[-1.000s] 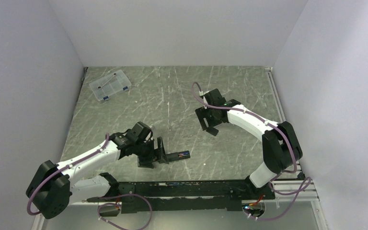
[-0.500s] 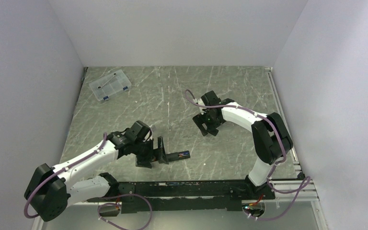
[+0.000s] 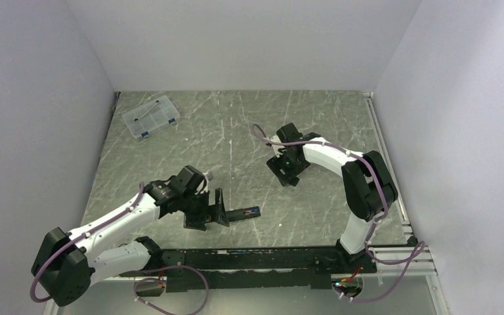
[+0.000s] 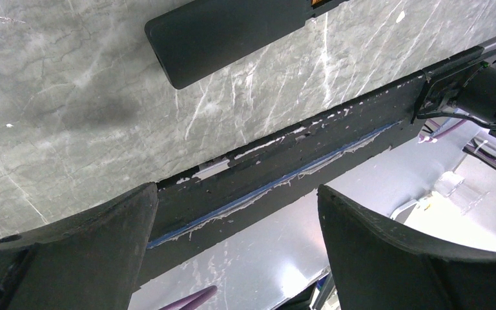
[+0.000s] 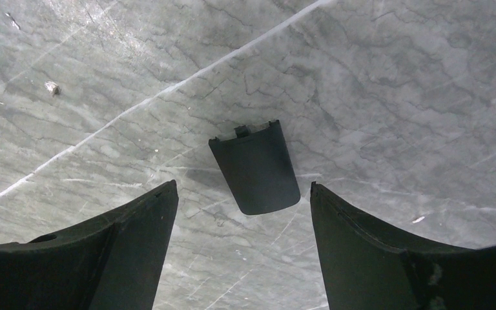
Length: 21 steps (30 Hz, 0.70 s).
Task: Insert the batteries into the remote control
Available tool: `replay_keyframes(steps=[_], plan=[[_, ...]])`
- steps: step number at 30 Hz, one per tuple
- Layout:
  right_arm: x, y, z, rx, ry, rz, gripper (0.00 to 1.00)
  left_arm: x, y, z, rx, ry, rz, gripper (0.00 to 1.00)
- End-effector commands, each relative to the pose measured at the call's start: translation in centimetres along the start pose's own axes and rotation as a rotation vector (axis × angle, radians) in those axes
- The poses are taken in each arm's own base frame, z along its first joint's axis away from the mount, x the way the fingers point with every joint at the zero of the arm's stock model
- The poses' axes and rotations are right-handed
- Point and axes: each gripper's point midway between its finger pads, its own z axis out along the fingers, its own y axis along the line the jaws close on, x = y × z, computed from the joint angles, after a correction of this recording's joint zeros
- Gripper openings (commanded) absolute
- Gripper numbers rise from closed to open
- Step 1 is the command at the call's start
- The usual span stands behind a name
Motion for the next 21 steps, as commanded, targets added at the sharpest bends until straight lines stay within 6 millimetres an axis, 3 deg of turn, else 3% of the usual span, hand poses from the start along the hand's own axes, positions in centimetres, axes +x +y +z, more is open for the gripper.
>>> replay_keyframes(steps=[1,10,21], plan=[[0.5,0.1,0.4,-0.025,0.028,-0.017,0.75,-0.6,-1.2,-0.8,0.029,-0.013,0.052,1.00],[1.6,0.0,1.4,-0.036,0.061,0.001,0.71,-0.7,-1.3,-0.7,0.031,-0.012,0.053,0.99],[2.8,0.1,2.1,-0.025,0.120,0.059,0.57,-0.6,-1.1,-0.6,0.027,-0.011,0.048,0.99]])
